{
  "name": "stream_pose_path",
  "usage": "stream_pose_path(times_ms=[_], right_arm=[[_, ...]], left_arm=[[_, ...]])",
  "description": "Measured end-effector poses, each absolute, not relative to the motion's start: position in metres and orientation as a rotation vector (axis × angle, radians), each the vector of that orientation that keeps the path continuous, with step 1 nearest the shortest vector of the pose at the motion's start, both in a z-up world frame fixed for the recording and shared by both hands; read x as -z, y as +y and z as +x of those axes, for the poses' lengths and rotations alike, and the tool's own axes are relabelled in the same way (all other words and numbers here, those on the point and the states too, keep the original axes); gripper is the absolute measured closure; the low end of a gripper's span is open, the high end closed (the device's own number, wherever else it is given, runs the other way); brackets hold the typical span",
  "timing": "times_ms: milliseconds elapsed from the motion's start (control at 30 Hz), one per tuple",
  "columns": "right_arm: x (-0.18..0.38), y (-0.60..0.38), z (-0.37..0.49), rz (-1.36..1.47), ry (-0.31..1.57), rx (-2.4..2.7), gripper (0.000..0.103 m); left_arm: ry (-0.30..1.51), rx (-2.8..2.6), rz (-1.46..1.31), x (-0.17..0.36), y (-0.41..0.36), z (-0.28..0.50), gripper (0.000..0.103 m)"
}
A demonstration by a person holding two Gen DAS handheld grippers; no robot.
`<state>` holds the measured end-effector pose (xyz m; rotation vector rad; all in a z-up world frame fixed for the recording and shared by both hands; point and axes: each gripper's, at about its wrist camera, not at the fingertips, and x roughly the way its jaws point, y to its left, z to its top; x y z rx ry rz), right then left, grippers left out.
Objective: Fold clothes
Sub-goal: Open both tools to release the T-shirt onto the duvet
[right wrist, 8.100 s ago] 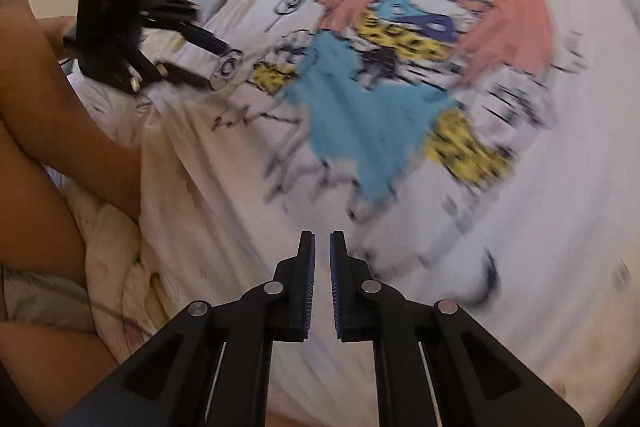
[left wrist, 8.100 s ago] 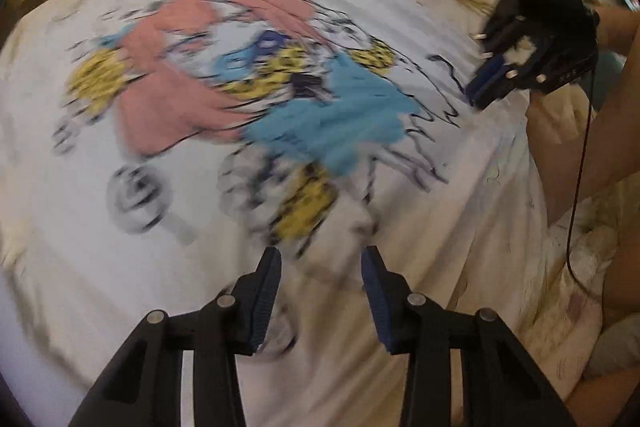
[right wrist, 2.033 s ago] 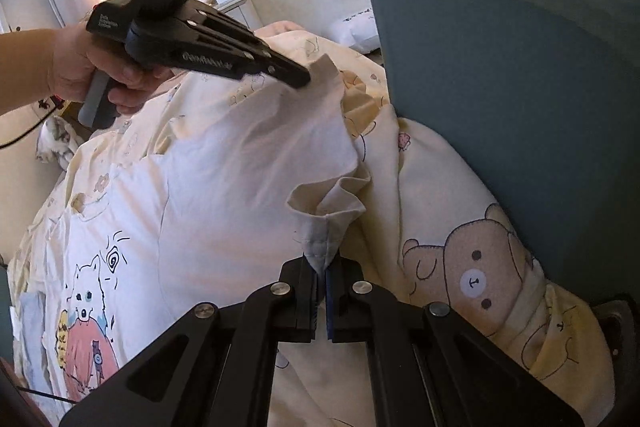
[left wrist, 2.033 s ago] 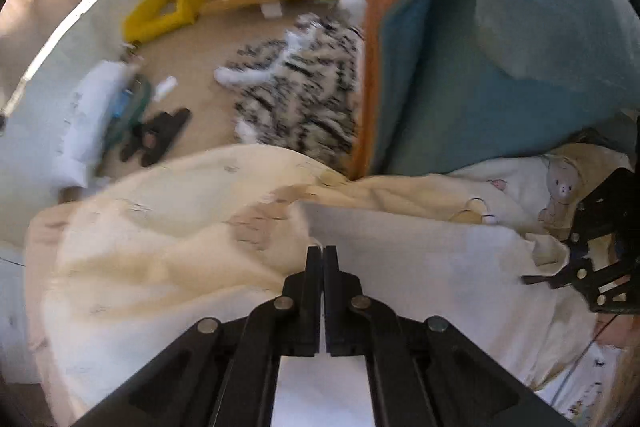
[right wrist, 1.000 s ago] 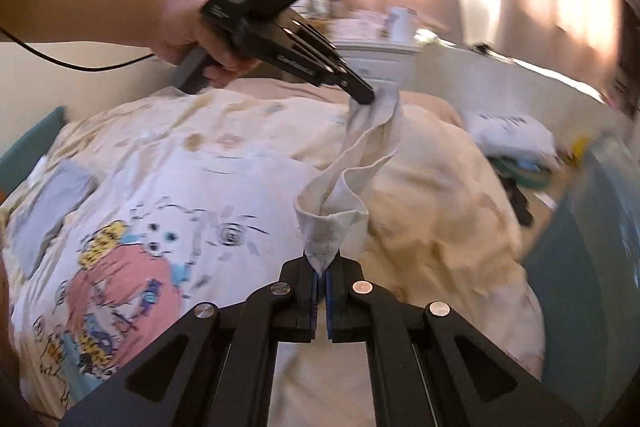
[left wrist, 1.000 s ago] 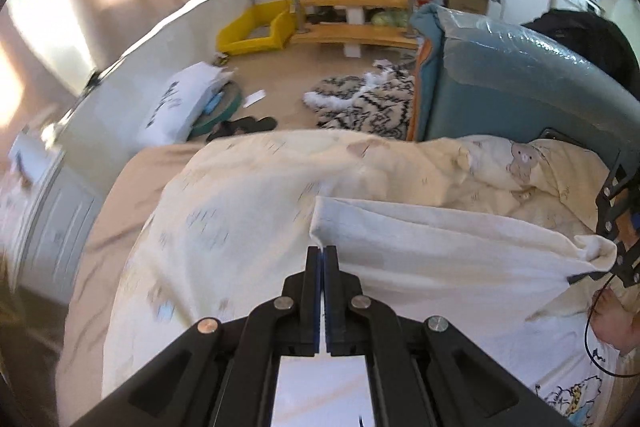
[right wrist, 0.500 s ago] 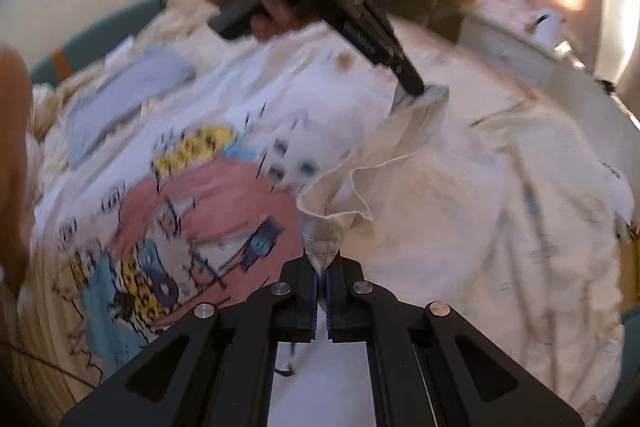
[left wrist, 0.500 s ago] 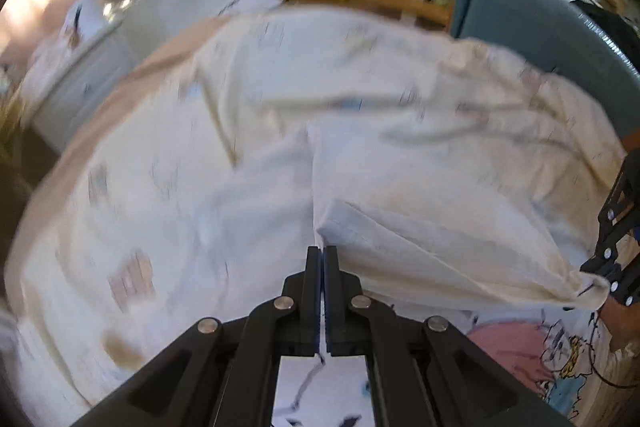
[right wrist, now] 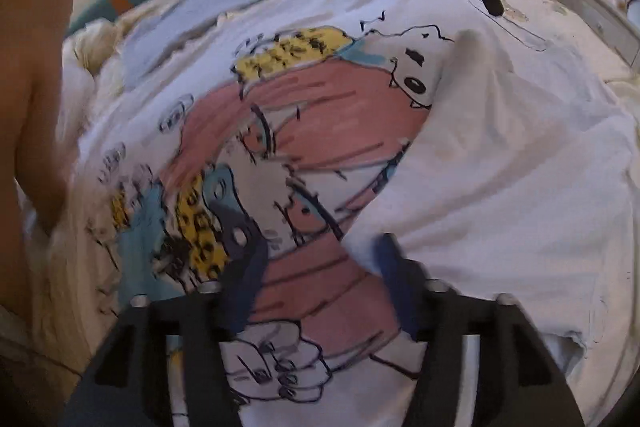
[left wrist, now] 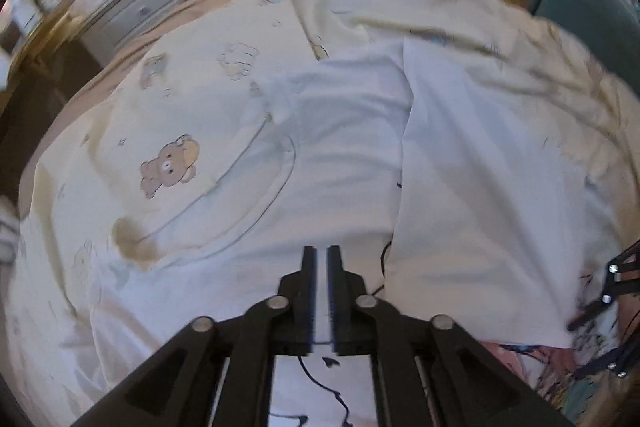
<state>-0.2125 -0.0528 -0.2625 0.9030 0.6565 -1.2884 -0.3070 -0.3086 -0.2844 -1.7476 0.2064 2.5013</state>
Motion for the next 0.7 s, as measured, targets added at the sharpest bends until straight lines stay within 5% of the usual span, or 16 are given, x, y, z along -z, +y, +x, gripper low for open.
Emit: stream_pose_path(times_ms=[300,700], right_arm=[[0.201,-0.045,-0.240,0.865,0.500,1.286,0.040],[0.129,-0.301,-0.327,0.783,0.518,1.344,0.040]], left_arm=[[-0.241,-2.731,-1.738,0.271,-0.394,-0.183,0.043],[-0.713,-3.130,-1.752,0.292,-0.563,-0.099,0.043]])
